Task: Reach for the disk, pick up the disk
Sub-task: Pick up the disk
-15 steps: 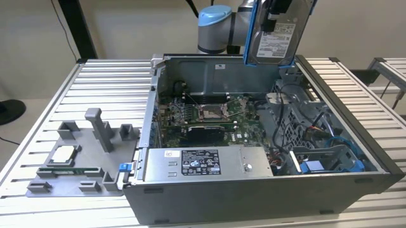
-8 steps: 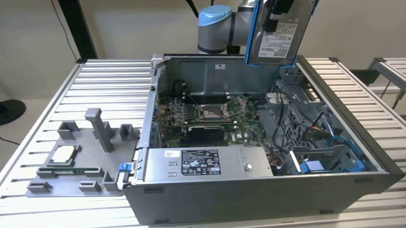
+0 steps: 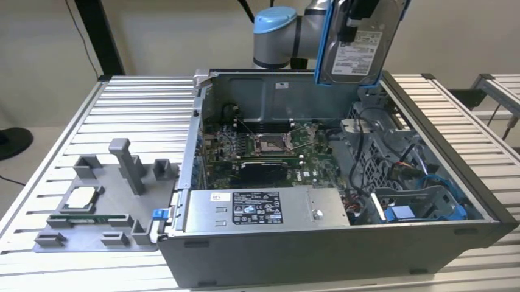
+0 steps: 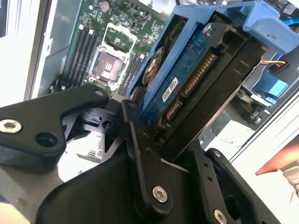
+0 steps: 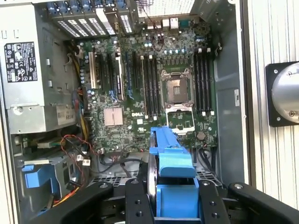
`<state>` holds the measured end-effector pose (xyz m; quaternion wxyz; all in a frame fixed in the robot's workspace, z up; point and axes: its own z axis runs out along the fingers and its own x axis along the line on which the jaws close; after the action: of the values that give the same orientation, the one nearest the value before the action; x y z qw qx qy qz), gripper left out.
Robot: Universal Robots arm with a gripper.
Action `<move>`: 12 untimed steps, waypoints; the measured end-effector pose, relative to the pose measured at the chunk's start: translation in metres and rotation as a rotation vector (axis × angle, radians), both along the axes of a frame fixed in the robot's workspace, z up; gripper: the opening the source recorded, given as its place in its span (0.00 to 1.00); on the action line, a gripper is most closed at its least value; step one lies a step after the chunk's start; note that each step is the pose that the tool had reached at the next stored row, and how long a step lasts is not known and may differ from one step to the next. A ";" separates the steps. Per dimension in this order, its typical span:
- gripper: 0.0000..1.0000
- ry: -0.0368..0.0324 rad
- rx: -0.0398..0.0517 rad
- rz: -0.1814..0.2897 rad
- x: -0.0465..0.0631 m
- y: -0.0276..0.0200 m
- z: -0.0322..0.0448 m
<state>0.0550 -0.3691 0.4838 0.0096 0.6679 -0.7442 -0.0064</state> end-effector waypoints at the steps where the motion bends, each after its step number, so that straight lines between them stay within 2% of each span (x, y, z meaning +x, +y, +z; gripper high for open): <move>1: 0.00 0.0000 0.0001 0.000 0.000 -0.0014 0.0000; 12: 0.00 0.0000 0.0001 0.000 0.000 -0.0201 0.0000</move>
<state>0.0550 -0.3892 0.4838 0.0095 0.6678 -0.7442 -0.0064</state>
